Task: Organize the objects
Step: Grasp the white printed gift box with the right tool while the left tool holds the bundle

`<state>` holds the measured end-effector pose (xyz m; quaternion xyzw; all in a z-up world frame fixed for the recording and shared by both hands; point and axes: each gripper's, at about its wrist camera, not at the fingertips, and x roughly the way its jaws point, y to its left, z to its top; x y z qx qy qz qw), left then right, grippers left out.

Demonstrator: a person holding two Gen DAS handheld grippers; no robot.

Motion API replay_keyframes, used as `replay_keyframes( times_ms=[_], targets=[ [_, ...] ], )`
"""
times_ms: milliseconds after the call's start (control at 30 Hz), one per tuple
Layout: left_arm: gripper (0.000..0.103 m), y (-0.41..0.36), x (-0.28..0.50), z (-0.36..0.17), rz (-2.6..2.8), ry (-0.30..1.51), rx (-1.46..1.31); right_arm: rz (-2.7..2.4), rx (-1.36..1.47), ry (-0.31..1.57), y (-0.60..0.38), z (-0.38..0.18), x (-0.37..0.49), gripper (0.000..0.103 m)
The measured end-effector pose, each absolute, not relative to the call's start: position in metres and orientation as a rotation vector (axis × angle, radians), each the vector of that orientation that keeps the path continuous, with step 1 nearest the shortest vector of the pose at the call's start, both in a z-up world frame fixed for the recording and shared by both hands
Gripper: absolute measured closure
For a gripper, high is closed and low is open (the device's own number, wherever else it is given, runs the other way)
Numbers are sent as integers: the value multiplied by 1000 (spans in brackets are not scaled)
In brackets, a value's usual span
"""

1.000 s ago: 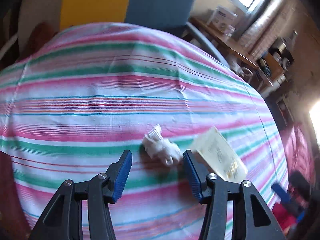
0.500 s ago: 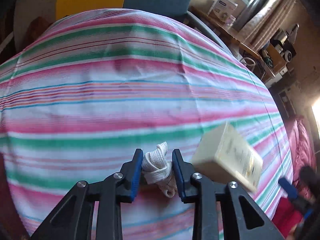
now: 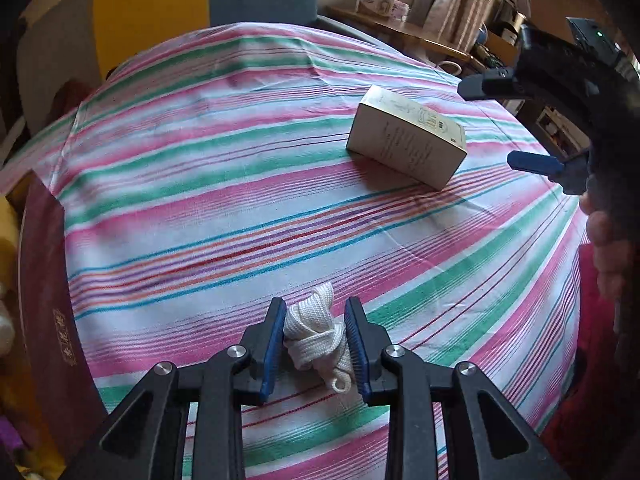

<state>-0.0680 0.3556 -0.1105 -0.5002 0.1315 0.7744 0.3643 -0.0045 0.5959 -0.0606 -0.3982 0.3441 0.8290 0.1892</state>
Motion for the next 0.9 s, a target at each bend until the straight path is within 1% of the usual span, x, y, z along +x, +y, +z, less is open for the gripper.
replay_keyframes(
  times_ms=[67, 133, 300, 400, 467, 567, 600, 633, 667, 733, 900],
  targets=[
    [73, 354, -75, -113, 1980, 292, -1315, 2361, -1150, 862, 586, -56, -11, 3],
    [73, 353, -76, -112, 1972, 284, -1317, 2390, -1187, 706, 575, -50, -22, 3],
    [72, 346, -70, -114, 1991, 279, -1293, 2443, -1368, 225, 549, -46, -68, 1],
    [72, 343, -71, -116, 1997, 241, -1293, 2434, -1484, 83, 547, -56, -92, 0],
    [71, 342, -71, -116, 2000, 228, -1288, 2410, -1566, 28, 547, -68, -108, 0],
    [71, 340, -71, -117, 2000, 215, -1280, 2375, -1588, -19, 548, -83, -119, 1],
    [71, 340, -72, -117, 1996, 206, -1280, 2367, -1609, -11, 548, -90, -120, 4],
    [71, 339, -72, -117, 1993, 199, -1281, 2357, -1626, -2, 545, -94, -119, 27],
    [71, 338, -72, -117, 1992, 192, -1281, 2364, -1617, 10, 542, -95, -116, 42],
    [71, 336, -72, -117, 1993, 183, -1276, 2410, -1605, 79, 533, -89, -105, 52],
    [74, 337, -69, -117, 2012, 201, -1255, 2477, -1635, 134, 497, -94, -77, 52]
  ],
)
